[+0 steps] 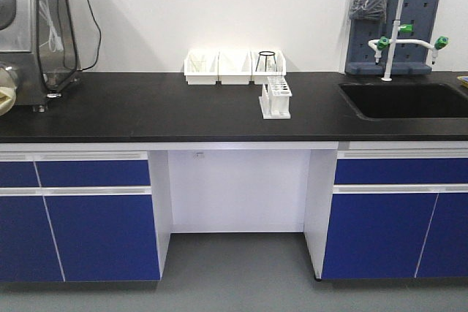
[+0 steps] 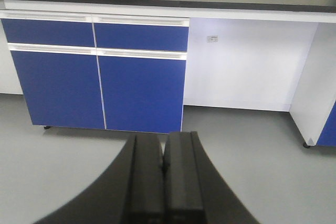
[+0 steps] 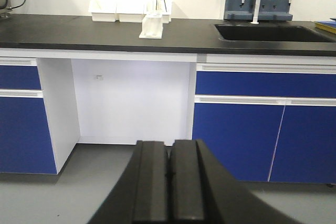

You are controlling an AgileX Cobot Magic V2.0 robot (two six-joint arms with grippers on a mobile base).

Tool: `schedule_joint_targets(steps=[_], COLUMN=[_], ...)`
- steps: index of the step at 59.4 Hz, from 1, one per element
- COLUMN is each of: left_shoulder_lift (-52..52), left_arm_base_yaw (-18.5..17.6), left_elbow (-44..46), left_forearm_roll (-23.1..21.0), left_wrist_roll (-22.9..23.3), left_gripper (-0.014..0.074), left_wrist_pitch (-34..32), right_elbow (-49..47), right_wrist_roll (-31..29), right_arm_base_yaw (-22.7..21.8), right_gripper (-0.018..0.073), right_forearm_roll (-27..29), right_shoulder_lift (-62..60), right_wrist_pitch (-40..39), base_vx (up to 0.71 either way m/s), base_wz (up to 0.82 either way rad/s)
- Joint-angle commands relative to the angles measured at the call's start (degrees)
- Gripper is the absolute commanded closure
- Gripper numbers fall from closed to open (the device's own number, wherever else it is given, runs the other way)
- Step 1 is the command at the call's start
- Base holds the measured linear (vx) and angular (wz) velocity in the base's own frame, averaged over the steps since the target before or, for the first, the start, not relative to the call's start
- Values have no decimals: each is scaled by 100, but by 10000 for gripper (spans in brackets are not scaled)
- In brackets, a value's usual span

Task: Flip and reinsert test tube from rack
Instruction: 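Drive the base toward the white test-tube rack on the bench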

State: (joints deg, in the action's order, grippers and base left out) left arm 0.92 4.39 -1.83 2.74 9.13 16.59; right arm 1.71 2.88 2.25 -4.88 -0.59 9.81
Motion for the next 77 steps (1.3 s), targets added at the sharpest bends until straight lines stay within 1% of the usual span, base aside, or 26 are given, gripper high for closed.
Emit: schedule_joint_targets(steps=[1, 77], left_shoulder_lift=[64, 64], left_arm_base_yaw=[-41, -41], left_elbow=[1, 1], left_forearm_roll=[-25, -25], left_wrist_roll=[-1, -1], left_gripper=[603, 603], left_wrist_pitch=[-497, -497], right_elbow=[6, 6], right_wrist_roll=[-11, -11], right_arm_base_yaw=[-38, -38], right_gripper=[572, 571], right_forearm_roll=[-35, -35], right_shoulder_lift=[-59, -59], right_wrist_pitch=[-441, -442], base_vx=[8, 13], base_wz=[-10, 1])
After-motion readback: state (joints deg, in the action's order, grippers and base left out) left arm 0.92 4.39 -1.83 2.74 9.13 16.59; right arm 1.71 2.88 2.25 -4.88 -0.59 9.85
